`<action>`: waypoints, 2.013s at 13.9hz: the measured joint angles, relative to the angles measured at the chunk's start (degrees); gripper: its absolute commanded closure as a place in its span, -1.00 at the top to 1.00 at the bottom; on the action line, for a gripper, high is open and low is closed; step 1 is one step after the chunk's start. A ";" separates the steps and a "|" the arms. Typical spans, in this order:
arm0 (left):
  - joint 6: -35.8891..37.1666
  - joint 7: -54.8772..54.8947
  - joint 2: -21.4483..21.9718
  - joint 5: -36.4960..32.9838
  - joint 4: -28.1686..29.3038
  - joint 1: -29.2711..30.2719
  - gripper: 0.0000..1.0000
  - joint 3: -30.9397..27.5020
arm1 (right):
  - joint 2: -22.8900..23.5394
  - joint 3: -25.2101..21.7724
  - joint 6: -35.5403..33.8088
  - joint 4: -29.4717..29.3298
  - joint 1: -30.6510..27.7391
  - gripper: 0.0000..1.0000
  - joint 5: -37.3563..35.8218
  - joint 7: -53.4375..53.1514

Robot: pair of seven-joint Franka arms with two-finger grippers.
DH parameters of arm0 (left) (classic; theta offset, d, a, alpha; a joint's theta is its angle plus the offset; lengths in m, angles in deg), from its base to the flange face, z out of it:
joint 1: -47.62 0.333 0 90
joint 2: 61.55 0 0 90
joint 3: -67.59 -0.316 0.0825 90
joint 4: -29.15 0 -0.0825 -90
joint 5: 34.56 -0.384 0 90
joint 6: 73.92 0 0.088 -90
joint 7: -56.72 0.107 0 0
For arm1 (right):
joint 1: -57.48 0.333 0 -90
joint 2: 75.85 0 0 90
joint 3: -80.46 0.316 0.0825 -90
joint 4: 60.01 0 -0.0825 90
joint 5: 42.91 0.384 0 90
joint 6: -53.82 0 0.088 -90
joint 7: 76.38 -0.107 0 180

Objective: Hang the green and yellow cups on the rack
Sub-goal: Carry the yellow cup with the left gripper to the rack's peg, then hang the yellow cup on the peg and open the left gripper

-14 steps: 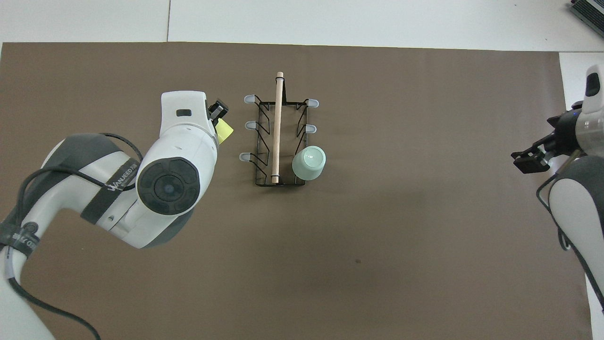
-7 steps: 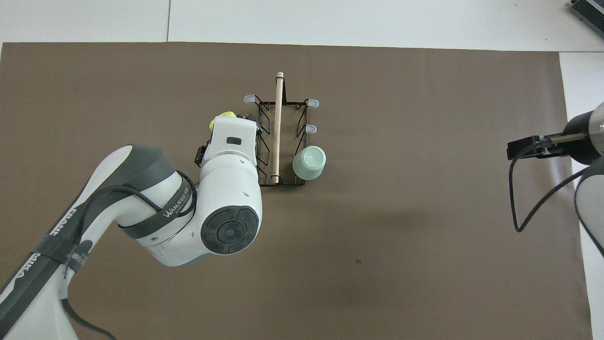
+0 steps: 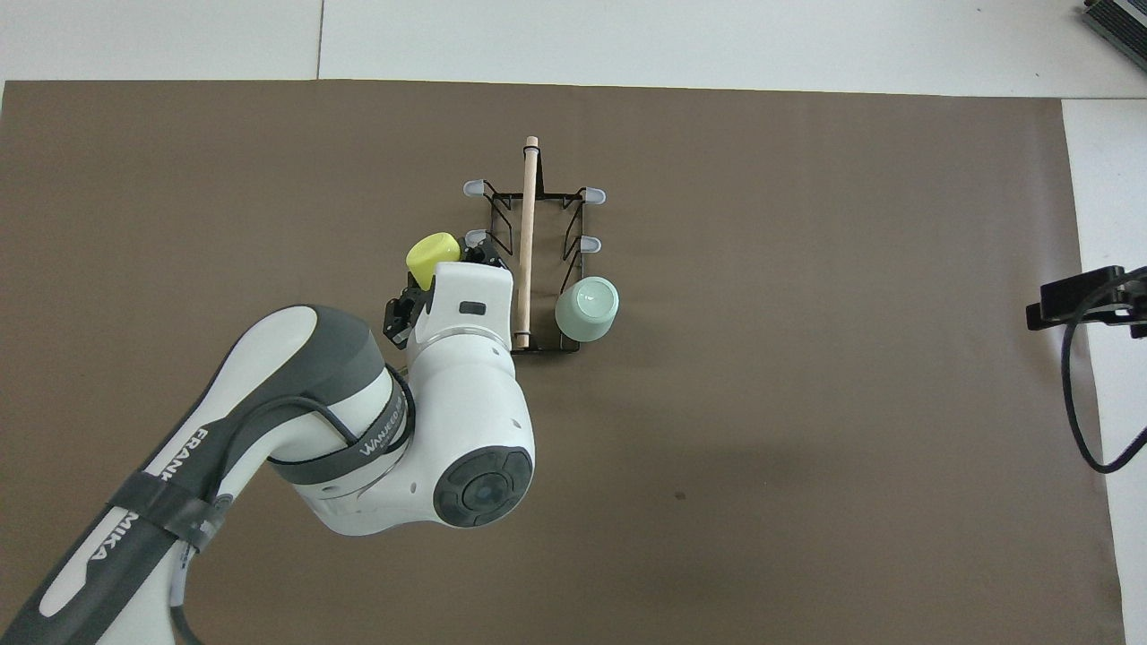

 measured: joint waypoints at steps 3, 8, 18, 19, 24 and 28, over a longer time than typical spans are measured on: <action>1.22 -4.40 0.30 -3.81 1.25 0.00 -1.00 1.39 | 0.22 0.80 2.11 2.23 1.15 1.00 -0.79 -1.90; 1.12 -8.26 0.27 -6.35 3.08 0.00 -1.00 1.62 | -0.13 0.98 4.03 4.60 4.14 1.00 -3.48 -2.92; -2.72 -7.87 -0.08 -6.36 2.98 0.05 1.00 1.84 | -0.73 0.48 4.30 5.38 3.53 1.00 -2.15 -2.83; -2.90 -7.11 -0.08 -6.36 2.94 0.05 1.00 1.82 | -0.34 0.30 4.20 4.85 3.40 1.00 -2.15 -2.81; -3.73 1.53 -0.08 -5.95 2.42 0.23 1.00 0.72 | 1.08 0.28 4.29 4.55 3.30 1.00 -2.11 -2.81; -4.15 19.71 -0.06 5.69 -0.70 0.41 1.00 -2.29 | 1.08 0.30 4.29 4.55 3.30 1.00 -1.92 -2.81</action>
